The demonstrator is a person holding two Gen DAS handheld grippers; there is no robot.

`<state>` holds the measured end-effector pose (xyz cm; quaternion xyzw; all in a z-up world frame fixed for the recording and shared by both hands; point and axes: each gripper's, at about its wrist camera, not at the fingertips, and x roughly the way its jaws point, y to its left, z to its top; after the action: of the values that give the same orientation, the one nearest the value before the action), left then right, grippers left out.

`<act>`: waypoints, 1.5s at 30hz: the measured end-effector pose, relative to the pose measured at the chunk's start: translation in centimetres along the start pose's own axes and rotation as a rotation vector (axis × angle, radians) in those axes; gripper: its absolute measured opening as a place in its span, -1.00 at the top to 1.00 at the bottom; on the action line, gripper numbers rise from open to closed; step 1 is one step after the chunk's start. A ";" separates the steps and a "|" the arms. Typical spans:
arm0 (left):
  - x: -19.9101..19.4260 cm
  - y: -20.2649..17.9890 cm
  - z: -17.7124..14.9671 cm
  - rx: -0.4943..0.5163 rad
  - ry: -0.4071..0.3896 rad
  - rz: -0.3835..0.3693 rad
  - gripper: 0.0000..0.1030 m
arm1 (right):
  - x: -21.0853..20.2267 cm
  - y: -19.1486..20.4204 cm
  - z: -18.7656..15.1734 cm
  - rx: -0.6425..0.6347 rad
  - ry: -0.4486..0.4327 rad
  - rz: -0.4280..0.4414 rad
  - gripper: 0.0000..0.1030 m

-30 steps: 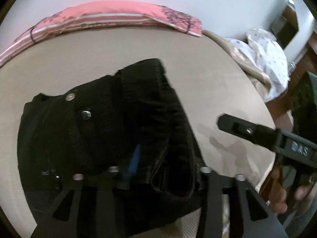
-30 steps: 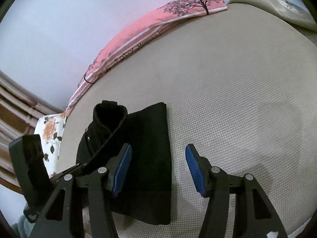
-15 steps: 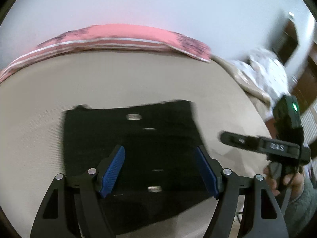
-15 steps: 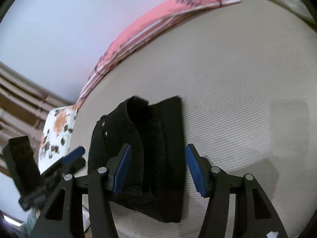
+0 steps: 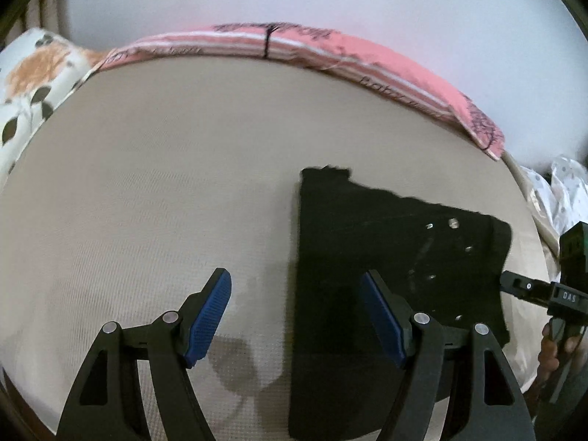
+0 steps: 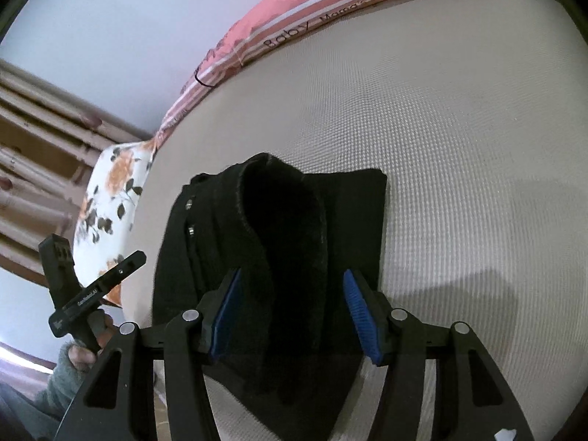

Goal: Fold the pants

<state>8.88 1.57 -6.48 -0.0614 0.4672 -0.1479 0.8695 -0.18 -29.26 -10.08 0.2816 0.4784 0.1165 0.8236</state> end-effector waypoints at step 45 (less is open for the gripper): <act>4.7 -4.4 0.8 0.168 0.076 0.053 -0.43 | -1.1 -1.2 -1.9 0.163 -0.120 -0.090 0.38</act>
<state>11.09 -4.08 -8.70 0.0299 0.4872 -0.1658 0.8569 -2.45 -30.08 -10.75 0.3321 0.4482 0.0230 0.8296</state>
